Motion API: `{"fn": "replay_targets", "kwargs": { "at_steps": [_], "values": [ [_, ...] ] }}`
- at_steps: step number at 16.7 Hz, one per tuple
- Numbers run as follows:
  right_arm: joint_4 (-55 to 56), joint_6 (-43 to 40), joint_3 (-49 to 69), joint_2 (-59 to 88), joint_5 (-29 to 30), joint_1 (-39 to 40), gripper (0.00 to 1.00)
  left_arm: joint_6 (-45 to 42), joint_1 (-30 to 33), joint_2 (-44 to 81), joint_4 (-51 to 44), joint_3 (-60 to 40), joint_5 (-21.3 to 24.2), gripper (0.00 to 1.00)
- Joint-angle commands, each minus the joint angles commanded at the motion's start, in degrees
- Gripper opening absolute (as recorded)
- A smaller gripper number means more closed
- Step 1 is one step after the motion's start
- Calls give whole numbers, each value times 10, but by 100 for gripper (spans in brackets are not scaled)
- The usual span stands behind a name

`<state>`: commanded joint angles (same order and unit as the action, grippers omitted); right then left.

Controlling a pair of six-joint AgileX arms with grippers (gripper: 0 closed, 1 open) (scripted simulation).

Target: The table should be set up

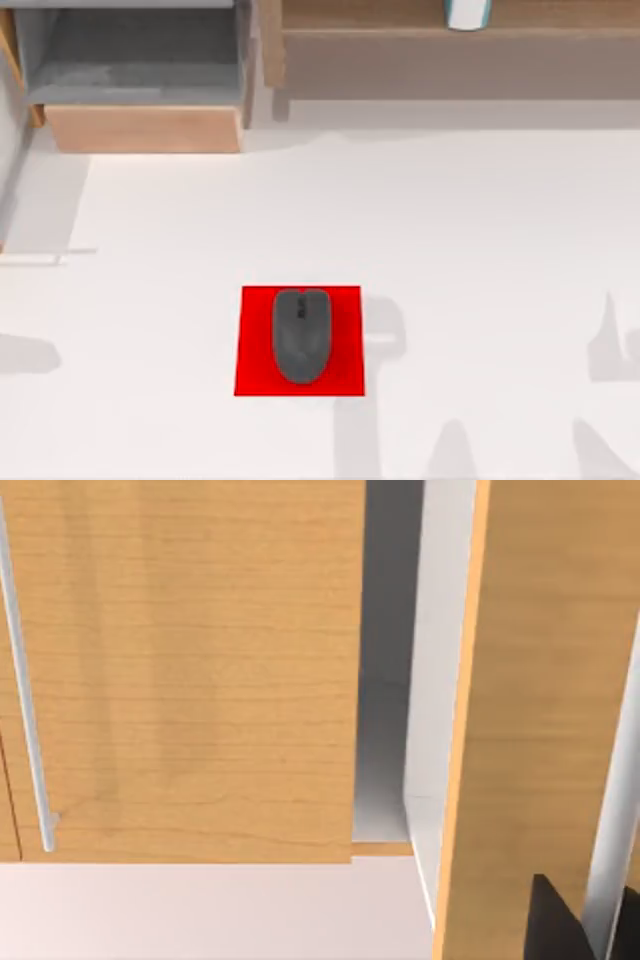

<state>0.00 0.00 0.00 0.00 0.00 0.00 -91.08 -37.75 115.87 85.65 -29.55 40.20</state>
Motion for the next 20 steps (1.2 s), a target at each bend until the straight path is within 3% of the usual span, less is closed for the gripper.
{"fn": "replay_targets", "kwargs": {
  "at_steps": [5,13,20],
  "values": [
    [0,0,0,0,0,0,100,2,-1,6,-6,-1,-1,0],
    [0,0,0,0,0,0,100,5,62,53,-70,-114,-63,0],
    [0,0,0,0,0,0,100,5,67,64,-84,-131,-74,0]
  ]
}}
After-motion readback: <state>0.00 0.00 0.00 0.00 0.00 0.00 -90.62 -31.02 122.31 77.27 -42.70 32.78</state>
